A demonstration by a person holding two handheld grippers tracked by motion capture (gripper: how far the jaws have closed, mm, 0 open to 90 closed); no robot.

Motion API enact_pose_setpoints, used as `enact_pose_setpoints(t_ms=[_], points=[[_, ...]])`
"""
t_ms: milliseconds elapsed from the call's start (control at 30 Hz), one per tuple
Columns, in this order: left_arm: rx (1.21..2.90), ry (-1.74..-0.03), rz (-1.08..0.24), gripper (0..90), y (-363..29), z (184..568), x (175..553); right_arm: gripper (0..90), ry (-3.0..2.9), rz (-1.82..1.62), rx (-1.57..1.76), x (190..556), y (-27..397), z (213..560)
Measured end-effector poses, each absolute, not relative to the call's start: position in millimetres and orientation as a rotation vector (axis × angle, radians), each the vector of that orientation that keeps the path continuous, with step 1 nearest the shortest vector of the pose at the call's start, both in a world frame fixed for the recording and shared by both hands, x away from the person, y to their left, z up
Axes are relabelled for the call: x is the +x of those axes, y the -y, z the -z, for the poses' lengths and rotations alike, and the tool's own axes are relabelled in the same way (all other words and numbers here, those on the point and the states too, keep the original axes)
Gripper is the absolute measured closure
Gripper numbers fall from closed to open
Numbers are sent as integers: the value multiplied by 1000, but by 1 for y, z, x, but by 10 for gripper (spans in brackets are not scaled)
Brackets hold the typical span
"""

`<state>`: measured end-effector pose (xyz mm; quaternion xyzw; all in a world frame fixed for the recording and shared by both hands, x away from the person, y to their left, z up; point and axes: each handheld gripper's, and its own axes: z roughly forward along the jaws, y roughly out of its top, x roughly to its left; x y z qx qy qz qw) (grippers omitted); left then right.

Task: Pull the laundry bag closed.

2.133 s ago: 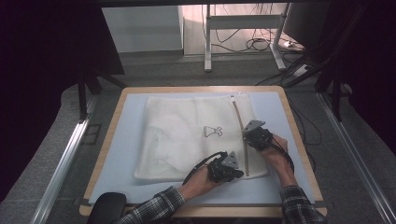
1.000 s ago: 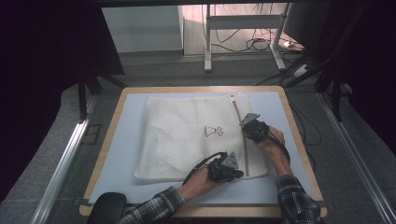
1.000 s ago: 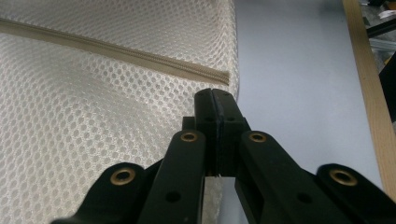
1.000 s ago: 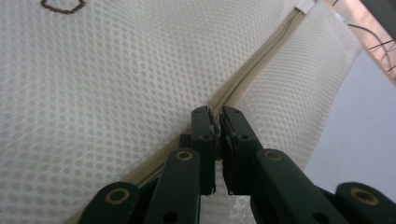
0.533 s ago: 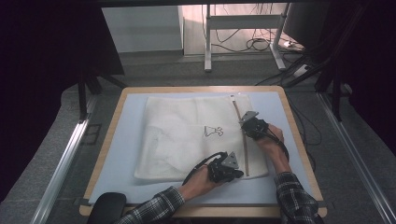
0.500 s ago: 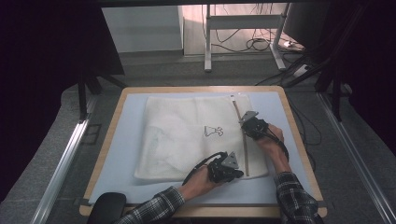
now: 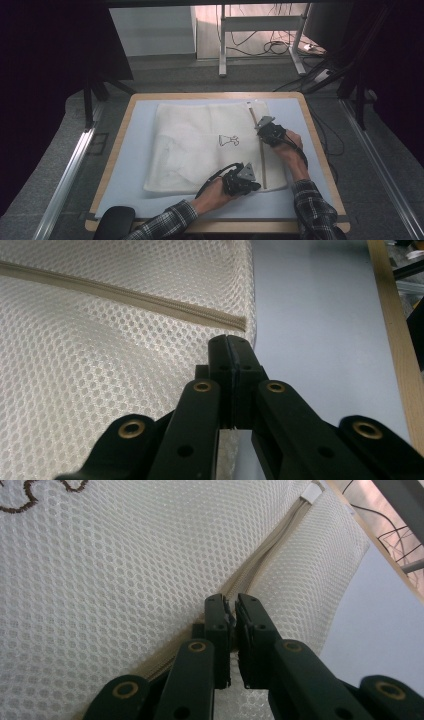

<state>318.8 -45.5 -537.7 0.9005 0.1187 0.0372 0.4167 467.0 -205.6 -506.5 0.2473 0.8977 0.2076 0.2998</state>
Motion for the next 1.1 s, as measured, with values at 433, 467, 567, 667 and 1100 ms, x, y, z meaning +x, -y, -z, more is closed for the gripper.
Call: enact_pose_setpoints(t_ms=[433, 467, 567, 667, 1100], points=[[2262, -300, -91, 900, 45, 538, 319, 834, -2371, -573, 683, 479, 207, 505], [2262, -302, -88, 900, 45, 538, 319, 833, -2372, -572, 686, 480, 207, 505], [2261, -302, -86, 900, 45, 538, 319, 834, -2373, -573, 681, 483, 206, 506], [2262, -303, -85, 900, 45, 537, 319, 834, -2368, -572, 685, 486, 205, 507], [2262, -304, -86, 899, 45, 538, 319, 834, -2353, -583, 716, 502, 203, 506]])
